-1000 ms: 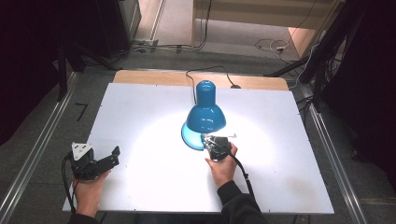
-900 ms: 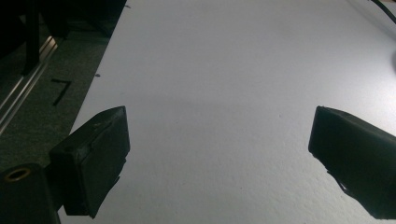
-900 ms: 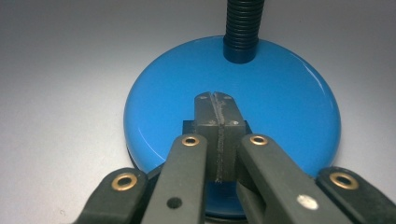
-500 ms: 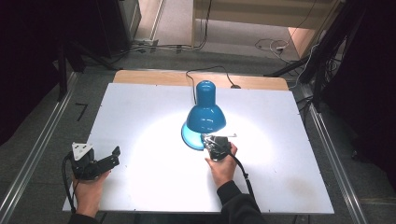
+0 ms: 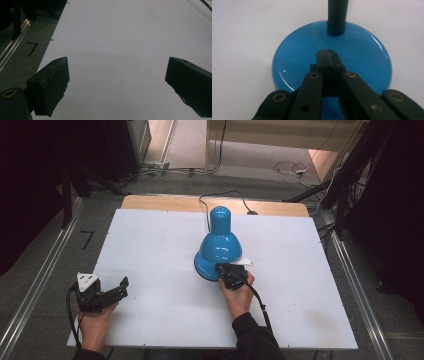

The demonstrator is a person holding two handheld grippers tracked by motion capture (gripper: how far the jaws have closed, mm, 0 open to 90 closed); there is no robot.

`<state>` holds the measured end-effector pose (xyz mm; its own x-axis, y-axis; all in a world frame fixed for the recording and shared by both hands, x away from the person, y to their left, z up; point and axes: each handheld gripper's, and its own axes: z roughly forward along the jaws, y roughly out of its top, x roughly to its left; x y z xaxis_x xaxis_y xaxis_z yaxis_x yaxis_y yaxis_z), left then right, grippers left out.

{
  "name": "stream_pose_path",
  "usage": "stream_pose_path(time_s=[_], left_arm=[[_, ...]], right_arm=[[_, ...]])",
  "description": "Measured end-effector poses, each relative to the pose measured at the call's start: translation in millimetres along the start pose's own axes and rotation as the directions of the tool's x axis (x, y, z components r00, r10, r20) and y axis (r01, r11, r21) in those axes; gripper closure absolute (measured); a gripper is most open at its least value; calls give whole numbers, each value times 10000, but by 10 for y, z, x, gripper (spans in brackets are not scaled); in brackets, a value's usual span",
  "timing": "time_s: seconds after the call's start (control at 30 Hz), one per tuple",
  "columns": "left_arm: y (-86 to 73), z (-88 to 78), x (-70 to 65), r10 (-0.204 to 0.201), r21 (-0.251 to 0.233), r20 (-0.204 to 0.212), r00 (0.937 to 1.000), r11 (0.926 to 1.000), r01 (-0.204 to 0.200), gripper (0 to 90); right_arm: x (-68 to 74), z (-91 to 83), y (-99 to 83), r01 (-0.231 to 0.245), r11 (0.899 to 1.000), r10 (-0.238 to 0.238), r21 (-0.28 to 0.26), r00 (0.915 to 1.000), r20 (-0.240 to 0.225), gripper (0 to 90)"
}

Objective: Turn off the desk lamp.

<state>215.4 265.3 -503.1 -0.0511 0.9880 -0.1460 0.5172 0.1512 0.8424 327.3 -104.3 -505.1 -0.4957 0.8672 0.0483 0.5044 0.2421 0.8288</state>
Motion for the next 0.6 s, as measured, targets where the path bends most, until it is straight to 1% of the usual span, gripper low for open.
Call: stream_pose_path(time_s=[0.13,0.17,0.23,0.33,0.43,0.47,0.53,0.6], left_arm=[[2,0,-7,31,-20,33,10000,10000,-31,58],[2,2,-7,35,-11,15,10000,10000,-35,58],[0,8,-5,9,-20,6,10000,10000,-9,58],[-2,12,4,-10,7,0,10000,10000,10,59],[-1,12,3,-13,1,3,10000,10000,13,58],[0,11,1,-16,-5,-3,10000,10000,16,59],[-1,11,-2,-17,-8,-7,10000,10000,17,58],[-1,11,-2,-10,10,-5,10000,10000,10,58]], right_arm=[[-10,3,2,-38,10000,38,-18,9999,-125,880],[-13,6,2,-17,10000,16,-29,9997,-226,879],[-20,9,5,39,10000,-40,-37,9996,-268,877],[-33,9,8,-47,10000,45,-64,9995,-317,873],[-47,11,11,-247,9997,244,-72,9987,-456,783],[-52,10,12,-280,9996,276,-83,9985,-478,766],[-61,4,16,-283,9995,277,-110,9983,-520,711],[-67,-6,20,-286,9995,280,-113,9982,-527,677]])
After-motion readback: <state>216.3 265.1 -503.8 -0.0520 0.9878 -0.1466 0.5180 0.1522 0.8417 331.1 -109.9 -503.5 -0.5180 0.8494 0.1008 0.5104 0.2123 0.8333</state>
